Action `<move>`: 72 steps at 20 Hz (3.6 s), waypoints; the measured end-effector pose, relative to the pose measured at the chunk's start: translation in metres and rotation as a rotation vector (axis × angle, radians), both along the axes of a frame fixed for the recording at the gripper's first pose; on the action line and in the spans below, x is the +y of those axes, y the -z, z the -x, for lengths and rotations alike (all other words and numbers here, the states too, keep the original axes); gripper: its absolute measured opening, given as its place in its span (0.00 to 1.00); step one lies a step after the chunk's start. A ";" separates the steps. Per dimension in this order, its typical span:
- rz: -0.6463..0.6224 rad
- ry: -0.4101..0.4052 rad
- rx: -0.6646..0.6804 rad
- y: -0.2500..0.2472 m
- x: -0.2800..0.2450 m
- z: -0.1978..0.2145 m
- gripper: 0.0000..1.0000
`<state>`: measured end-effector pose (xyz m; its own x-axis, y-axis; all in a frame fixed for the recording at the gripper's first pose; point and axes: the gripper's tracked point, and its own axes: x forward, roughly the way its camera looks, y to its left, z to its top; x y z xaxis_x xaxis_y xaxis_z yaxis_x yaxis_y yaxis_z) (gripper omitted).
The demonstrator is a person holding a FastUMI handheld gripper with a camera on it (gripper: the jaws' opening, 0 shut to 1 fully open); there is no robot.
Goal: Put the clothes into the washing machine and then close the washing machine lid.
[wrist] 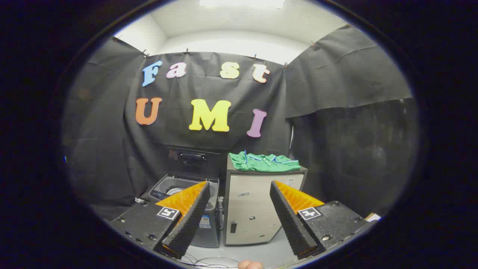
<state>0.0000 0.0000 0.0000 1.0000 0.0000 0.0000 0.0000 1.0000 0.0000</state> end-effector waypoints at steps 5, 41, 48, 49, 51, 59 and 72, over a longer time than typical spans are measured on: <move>0.006 -0.007 -0.018 -0.004 0.003 0.002 1.00; 0.017 0.035 -0.069 -0.067 -0.028 -0.078 1.00; -0.018 0.049 -0.011 -0.080 -0.063 -0.158 1.00; -0.017 0.043 -0.001 -0.080 -0.068 -0.174 1.00; -0.001 0.029 0.019 -0.086 -0.077 -0.207 1.00; -0.008 -0.018 0.127 -0.088 -0.108 -0.330 1.00; 0.028 -0.073 0.474 -0.021 -0.135 -0.463 1.00</move>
<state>0.4632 -0.1348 0.0209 0.8870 0.0641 -0.4573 -0.0772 0.9970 -0.0100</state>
